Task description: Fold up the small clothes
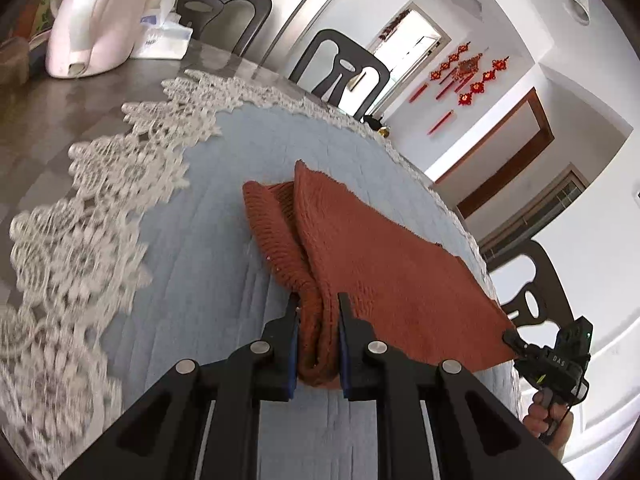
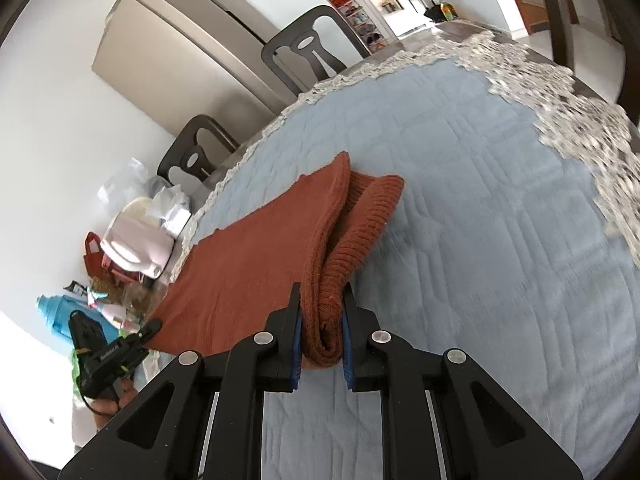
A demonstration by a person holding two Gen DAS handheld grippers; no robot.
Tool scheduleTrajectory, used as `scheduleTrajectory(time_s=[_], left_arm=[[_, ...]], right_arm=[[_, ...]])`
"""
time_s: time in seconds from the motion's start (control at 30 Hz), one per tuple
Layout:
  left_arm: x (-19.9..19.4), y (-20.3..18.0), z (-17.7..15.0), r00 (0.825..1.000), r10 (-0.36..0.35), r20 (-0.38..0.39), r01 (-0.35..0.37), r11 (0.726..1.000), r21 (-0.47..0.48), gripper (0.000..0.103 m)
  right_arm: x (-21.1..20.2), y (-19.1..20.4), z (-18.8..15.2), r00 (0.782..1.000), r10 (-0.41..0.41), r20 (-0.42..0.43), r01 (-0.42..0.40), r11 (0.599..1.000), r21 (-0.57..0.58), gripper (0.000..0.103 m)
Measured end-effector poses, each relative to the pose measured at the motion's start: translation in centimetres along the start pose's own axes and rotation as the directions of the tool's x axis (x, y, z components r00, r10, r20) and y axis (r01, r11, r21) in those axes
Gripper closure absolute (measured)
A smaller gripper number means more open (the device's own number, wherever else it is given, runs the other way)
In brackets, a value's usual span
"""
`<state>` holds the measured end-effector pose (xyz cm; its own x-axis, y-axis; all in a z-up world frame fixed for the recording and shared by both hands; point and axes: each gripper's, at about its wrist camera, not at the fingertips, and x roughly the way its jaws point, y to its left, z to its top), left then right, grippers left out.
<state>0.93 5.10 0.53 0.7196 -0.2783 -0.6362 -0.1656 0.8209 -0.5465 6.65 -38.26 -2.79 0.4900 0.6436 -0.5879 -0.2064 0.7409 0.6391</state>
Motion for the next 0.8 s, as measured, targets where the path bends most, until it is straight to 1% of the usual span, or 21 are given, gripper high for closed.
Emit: scheduleTrajectory(time_s=[0.13,0.23,0.3,0.4,0.47,0.53,0.6,0.63,0.7,0.8], left_arm=[[-1.0,0.3,-1.8,1.0,0.005,-0.018,-0.005,1.0,0.004,0.086],[-1.0,0.7,-2.7,0.999,0.014,-0.03,-0.014,1.0,0.009,0.086],[-0.4,1.1,-3.2,0.999,0.028,-0.045,-0.028,1.0,0.013,0.085],[-0.6,0.7,-3.2,0.998,0.041,-0.039,-0.039,0.998,0.045,0.083],[-1.3,0.4,-3.2,0.998,0.053,-0.029,-0.051,0.996,0.069,0.083],[-2.1,0.3,-3.0,0.997,0.071,-0.009,-0.069,0.993,0.095,0.083],[-3.1,0.0,-2.6,0.994,0.105,0.031,-0.109,0.987,0.122,0.083],[-3.4,-0.3,-2.2,0.991,0.12,0.053,-0.126,0.982,0.138,0.083],[-3.3,-1.3,-1.3,0.989,0.127,0.082,-0.14,0.975,0.175,0.083],[-1.5,-3.1,-0.1,0.992,0.108,0.072,-0.121,0.967,0.226,0.083]], right_arm=[[-0.6,-0.3,-1.6,0.999,-0.019,-0.025,0.019,1.0,0.003,0.087],[0.1,-1.1,-2.4,0.998,-0.046,-0.051,0.046,0.999,0.008,0.087],[0.5,-1.7,-2.6,0.997,-0.045,-0.061,0.046,0.999,0.011,0.087],[0.0,-1.1,-2.4,0.997,-0.054,-0.059,0.053,0.998,-0.019,0.084],[-1.0,-0.6,-2.2,0.996,-0.076,-0.04,0.074,0.996,-0.057,0.083],[-2.3,0.2,-1.8,0.993,-0.121,0.008,0.121,0.987,-0.105,0.083],[-3.0,1.1,-1.4,0.986,-0.155,0.063,0.162,0.976,-0.145,0.083],[-3.0,1.7,-1.1,0.985,-0.151,0.084,0.163,0.973,-0.165,0.083],[-1.9,2.7,-0.6,0.987,-0.137,0.083,0.151,0.968,-0.2,0.083],[1.3,4.0,0.2,0.989,-0.136,0.062,0.147,0.958,-0.246,0.083]])
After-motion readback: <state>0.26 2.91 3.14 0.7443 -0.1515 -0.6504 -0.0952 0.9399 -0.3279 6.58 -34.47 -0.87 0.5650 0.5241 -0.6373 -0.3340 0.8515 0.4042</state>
